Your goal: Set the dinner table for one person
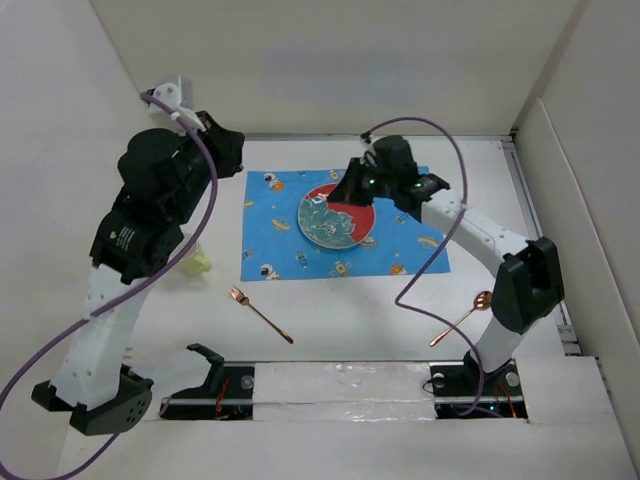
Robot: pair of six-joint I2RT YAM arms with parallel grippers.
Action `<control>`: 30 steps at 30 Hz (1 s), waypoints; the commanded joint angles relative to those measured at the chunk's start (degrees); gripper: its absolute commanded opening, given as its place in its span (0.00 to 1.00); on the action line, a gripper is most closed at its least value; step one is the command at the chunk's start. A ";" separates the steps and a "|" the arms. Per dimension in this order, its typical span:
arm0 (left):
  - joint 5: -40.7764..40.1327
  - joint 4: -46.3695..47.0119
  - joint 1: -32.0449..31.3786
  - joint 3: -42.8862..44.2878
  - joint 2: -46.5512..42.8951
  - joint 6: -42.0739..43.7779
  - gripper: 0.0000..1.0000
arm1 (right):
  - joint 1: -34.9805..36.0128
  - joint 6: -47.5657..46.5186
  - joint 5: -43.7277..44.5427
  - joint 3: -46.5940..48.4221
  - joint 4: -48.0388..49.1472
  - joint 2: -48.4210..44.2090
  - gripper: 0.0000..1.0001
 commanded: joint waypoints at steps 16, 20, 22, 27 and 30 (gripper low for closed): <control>-3.30 -12.80 0.04 1.74 -10.15 -8.73 0.37 | 29.87 -15.58 4.51 31.67 9.71 33.69 0.66; -4.08 -15.96 0.04 3.23 -10.24 -7.33 0.37 | 31.19 -17.95 6.88 44.75 6.37 42.58 0.69; -4.79 -18.15 0.04 3.85 -10.15 -6.89 0.37 | 31.80 -18.39 7.15 48.38 5.57 45.57 0.70; -4.97 -19.39 0.04 1.30 -11.73 -6.88 0.37 | 33.03 -17.61 7.58 56.90 6.19 53.49 0.74; -4.62 -20.01 0.04 0.07 -12.52 -6.97 0.37 | 33.04 -16.82 9.87 60.77 6.80 56.74 0.70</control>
